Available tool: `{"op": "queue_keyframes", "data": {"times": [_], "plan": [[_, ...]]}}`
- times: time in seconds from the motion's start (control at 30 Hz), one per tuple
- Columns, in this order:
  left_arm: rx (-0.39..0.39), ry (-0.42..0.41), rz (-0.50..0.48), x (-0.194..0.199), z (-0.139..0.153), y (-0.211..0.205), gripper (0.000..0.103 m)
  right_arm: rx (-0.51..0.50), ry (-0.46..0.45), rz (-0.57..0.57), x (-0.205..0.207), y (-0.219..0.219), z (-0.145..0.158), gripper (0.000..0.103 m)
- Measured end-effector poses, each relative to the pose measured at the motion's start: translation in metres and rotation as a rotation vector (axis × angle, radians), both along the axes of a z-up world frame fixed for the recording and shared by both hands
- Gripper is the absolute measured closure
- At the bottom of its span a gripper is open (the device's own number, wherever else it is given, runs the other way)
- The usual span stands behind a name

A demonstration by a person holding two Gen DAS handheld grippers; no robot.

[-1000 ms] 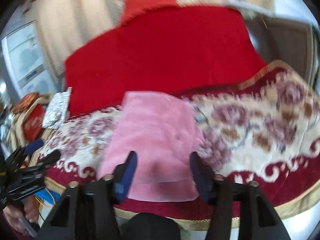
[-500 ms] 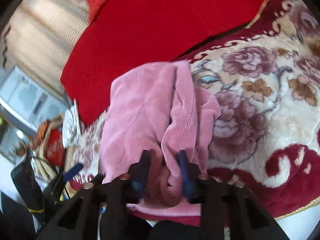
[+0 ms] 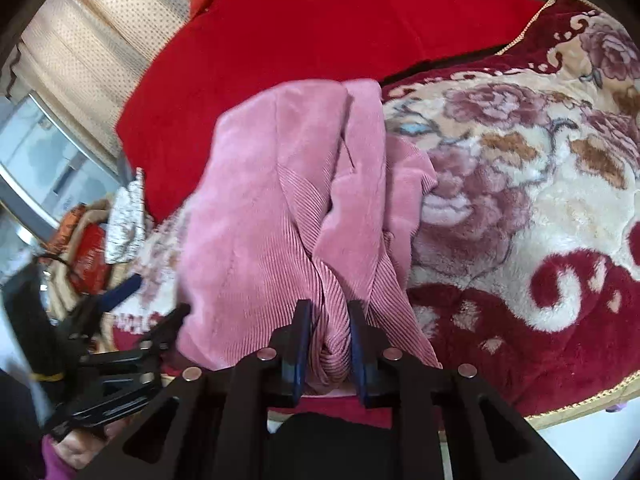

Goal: Fold large clothes

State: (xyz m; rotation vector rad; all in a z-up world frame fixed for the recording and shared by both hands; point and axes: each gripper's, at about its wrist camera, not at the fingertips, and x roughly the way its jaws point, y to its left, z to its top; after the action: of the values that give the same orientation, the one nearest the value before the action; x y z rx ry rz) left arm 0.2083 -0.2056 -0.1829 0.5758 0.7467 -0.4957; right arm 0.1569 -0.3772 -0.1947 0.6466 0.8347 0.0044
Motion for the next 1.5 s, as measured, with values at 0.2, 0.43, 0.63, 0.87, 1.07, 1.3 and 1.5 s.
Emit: {"op": "queue_keyframes", "data": {"times": [0.2, 0.43, 0.63, 0.87, 1.07, 1.3, 1.5], "plan": [[-0.031, -0.021, -0.04, -0.01, 0.019, 0.002, 0.013, -0.067, -0.084, -0.025, -0.005, -0.02, 0.051, 0.081], [0.034, 0.005, -0.062, -0.001, -0.003, -0.017, 0.012, -0.111, -0.097, 0.013, 0.058, -0.022, 0.065, 0.081], [-0.041, 0.074, -0.023, 0.009, -0.003, -0.012, 0.011, -0.107, 0.111, 0.055, 0.124, -0.024, -0.006, 0.082], [-0.082, -0.007, 0.014, -0.008, 0.02, 0.009, 0.011, -0.157, 0.004, 0.043, 0.08, -0.02, 0.04, 0.082], [-0.129, -0.081, 0.022, -0.03, 0.047, 0.038, 0.011, -0.252, -0.103, 0.028, 0.02, -0.006, 0.079, 0.076], [-0.213, -0.112, 0.047, -0.043, 0.073, 0.063, 0.011, -0.263, -0.231, 0.021, -0.037, 0.007, 0.1, 0.022], [-0.21, -0.159, 0.109, -0.057, 0.086, 0.068, 0.011, -0.343, -0.208, 0.007, -0.047, 0.028, 0.109, 0.022]]}}
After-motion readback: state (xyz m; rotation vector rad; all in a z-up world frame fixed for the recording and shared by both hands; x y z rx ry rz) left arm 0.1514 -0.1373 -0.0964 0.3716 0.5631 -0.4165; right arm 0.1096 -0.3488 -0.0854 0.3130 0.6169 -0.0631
